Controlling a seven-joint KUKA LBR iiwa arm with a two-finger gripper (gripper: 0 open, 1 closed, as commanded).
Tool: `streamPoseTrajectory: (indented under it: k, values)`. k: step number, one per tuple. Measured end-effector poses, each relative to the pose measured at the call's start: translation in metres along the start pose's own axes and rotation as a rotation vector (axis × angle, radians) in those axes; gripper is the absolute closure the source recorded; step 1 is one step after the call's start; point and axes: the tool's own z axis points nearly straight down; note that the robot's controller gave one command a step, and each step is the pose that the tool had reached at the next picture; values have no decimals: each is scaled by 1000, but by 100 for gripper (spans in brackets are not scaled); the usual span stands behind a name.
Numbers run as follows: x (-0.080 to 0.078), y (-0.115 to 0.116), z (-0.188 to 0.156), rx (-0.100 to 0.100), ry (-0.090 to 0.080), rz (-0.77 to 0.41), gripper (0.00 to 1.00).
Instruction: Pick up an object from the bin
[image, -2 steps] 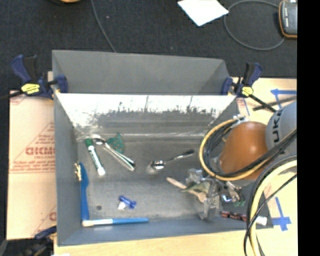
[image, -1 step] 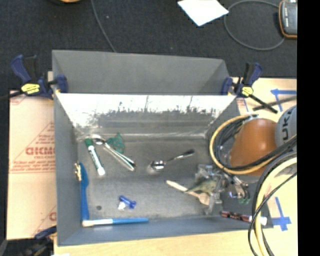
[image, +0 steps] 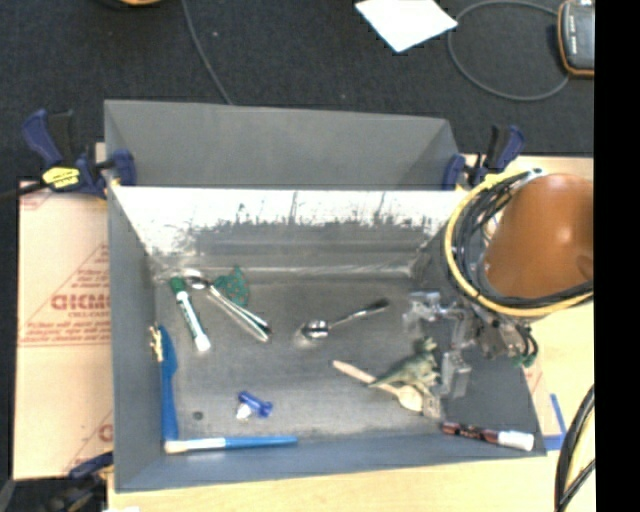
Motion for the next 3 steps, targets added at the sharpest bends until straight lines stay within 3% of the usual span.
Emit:
streamPoseTrajectory:
  k: [1, 2, 3]
  values:
    - [-4, 8, -129, -2, 6, 101, 0]
    - [17, -9, -34, 1, -5, 24, 0]
    - [-25, 17, -66, 3, -16, 148, 0]
